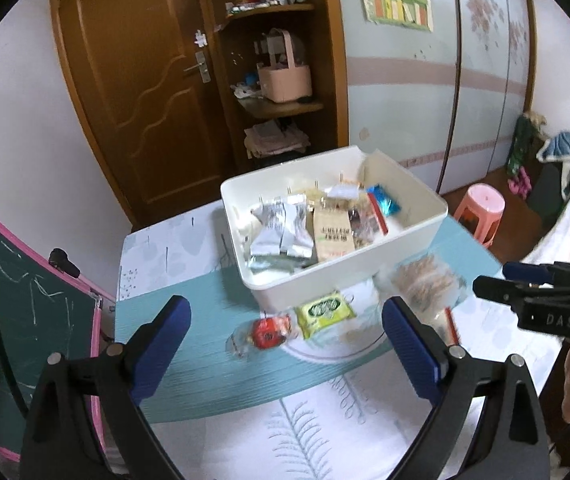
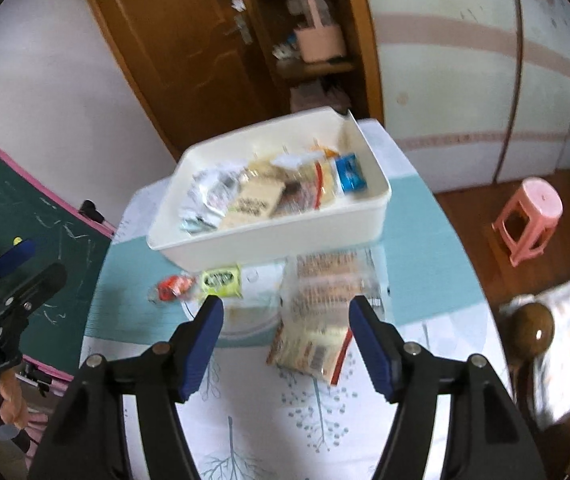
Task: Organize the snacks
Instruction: 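Move both grippers back toward the last snacks on the table, then grasp the small red-wrapped cake with the left gripper while the right holds the clear printed bag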
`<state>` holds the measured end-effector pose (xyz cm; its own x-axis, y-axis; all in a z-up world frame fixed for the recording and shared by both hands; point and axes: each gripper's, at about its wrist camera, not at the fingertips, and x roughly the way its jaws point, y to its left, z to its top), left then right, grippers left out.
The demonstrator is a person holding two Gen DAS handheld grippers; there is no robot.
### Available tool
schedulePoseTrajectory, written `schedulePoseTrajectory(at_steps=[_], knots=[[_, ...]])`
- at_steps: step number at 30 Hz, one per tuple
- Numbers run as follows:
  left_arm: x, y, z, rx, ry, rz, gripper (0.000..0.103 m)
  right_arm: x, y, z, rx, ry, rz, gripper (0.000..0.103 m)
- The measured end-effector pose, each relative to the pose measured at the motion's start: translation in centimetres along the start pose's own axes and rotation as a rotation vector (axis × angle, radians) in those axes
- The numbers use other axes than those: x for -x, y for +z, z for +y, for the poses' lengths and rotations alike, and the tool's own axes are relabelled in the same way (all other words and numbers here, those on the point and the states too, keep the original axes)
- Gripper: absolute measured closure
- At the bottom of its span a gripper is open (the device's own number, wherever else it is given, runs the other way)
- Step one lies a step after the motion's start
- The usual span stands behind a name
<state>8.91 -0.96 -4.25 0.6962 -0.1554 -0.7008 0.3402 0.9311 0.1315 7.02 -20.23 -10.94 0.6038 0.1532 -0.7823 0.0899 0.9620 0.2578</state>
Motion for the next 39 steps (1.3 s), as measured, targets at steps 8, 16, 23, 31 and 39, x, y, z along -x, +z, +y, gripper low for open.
schedulePoseTrajectory(at_steps=[8,16,23,31,39], knots=[[-4.6,-3.0,1.1,-0.075,0.015,0.103,0.007,-6.0,-3.9,-1.5,-0.151,-0.093,0.157,0.037],[-10.2,-5.2,3.4,-0.029,-0.026,0.214,0.007,-9.9,-6.6,-1.7,-0.215,-0.172,0.190,0.025],[-13.1,-5.3,4.1,-0.012,-0.069,0.237,0.007,-11.1,-6.6,0.3,-0.158,-0.219,0.163,0.019],[-16.7,-4.6,3.9,0.027,-0.088,0.267,0.007,-12.6,-6.8,3.2,-0.073,-0.323,0.150,0.011],[-19.5,-4.6,3.9,0.103,-0.091,0.294,0.007,-13.1,-6.4,4.0,-0.113,-0.285,0.175,0.004]])
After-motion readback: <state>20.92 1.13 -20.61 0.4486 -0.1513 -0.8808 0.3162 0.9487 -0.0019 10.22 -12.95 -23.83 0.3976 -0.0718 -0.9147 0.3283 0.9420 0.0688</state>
